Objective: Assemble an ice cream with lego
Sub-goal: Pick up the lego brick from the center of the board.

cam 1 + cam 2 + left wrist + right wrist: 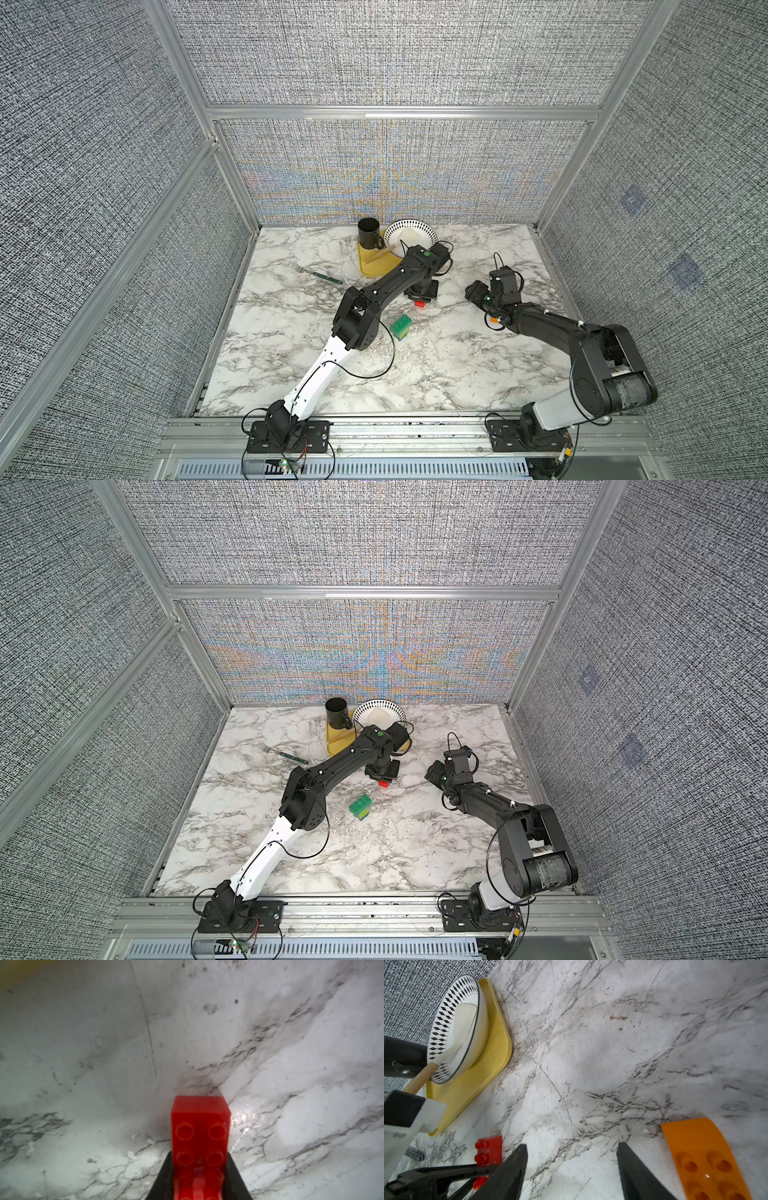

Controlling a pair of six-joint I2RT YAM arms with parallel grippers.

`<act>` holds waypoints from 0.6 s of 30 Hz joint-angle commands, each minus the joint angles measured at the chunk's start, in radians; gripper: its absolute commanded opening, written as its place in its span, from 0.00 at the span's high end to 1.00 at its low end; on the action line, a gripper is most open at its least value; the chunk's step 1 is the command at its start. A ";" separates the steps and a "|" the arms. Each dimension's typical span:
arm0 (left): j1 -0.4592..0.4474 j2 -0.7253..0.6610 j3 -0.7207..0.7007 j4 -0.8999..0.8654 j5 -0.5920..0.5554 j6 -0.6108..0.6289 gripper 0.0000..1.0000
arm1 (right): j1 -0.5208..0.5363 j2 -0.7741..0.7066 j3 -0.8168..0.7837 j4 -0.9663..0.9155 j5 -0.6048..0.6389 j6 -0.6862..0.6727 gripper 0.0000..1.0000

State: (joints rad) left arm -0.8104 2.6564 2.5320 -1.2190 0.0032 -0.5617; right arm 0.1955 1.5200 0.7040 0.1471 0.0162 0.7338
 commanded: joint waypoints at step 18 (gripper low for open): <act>-0.001 -0.753 -0.683 0.033 0.126 0.590 0.98 | 0.118 0.016 -0.018 0.227 -0.207 -0.172 0.22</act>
State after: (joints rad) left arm -0.8108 1.9846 1.9541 -1.1801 0.0940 -0.0933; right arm 0.2916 1.5196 0.6689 0.3214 -0.1440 0.6193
